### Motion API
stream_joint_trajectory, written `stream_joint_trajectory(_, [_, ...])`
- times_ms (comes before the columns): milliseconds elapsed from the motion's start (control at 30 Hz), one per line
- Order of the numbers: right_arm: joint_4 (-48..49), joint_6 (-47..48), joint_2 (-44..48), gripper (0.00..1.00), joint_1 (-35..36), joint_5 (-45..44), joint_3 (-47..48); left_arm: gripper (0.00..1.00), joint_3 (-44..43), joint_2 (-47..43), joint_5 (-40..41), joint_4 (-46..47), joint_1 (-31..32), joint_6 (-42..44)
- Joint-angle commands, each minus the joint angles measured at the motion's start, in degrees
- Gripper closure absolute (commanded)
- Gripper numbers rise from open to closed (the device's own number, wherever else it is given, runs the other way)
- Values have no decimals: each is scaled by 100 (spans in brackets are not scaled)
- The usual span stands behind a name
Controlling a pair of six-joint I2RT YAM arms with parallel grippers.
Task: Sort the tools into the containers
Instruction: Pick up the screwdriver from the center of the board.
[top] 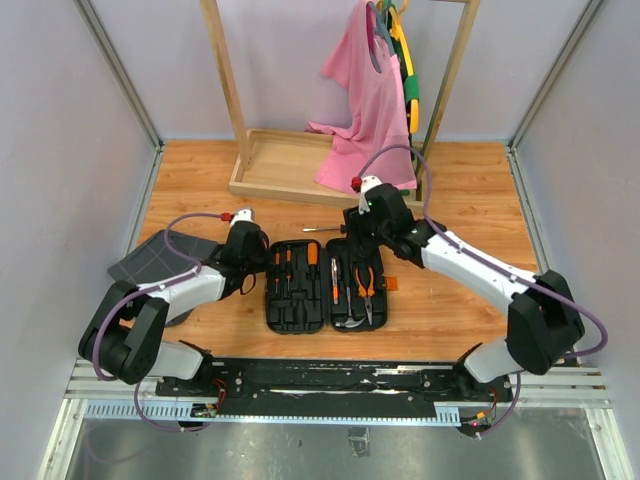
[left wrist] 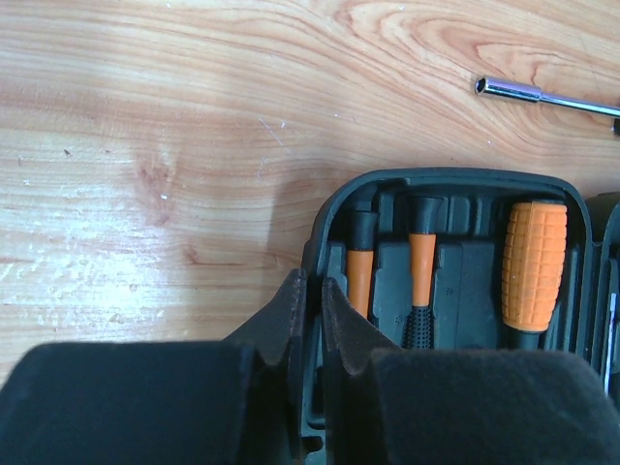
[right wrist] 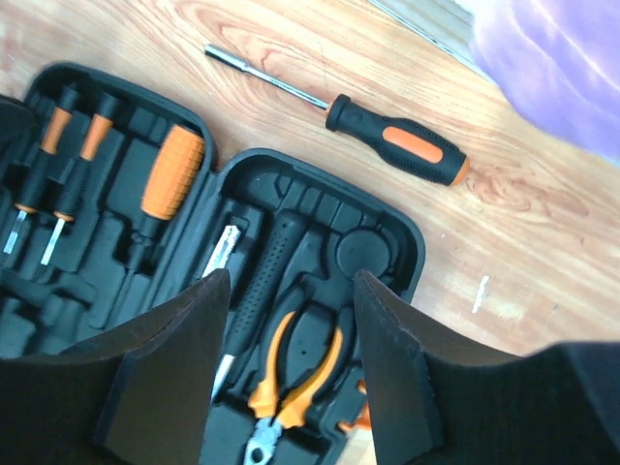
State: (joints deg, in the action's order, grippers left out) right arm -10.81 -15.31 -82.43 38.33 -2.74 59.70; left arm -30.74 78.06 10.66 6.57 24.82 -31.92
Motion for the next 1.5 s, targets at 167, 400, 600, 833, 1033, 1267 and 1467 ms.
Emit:
stream_joint_trajectory(167, [-250, 1612, -1266, 40, -613, 1386, 1024, 95, 65, -192, -290, -533, -30, 74])
stream_joint_trajectory(400, [-740, 2602, -2225, 36, -646, 1705, 2040, 77, 60, -755, -194, -735, -30, -40])
stream_joint_trajectory(600, [-1283, 3308, -2862, 35, -744, 1702, 2783, 68, 25, -1116, -140, -986, -30, -68])
stream_joint_trajectory(833, [-1939, 3904, -3456, 38, -817, 2010, 3408, 66, 66, -1456, -50, -1238, -29, -77])
stream_joint_trajectory(1033, [-2244, 4128, -3867, 40, -840, 2077, 3770, 66, 101, -1600, -2, -1392, -30, -112])
stream_joint_trajectory(1267, [-2443, 4260, -4277, 40, -895, 1979, 4125, 67, 173, -1711, 49, -1443, -30, -139])
stream_joint_trajectory(1467, [-2660, 4444, -4684, 40, -938, 2000, 4476, 70, 212, -1707, 37, -1438, -30, -172])
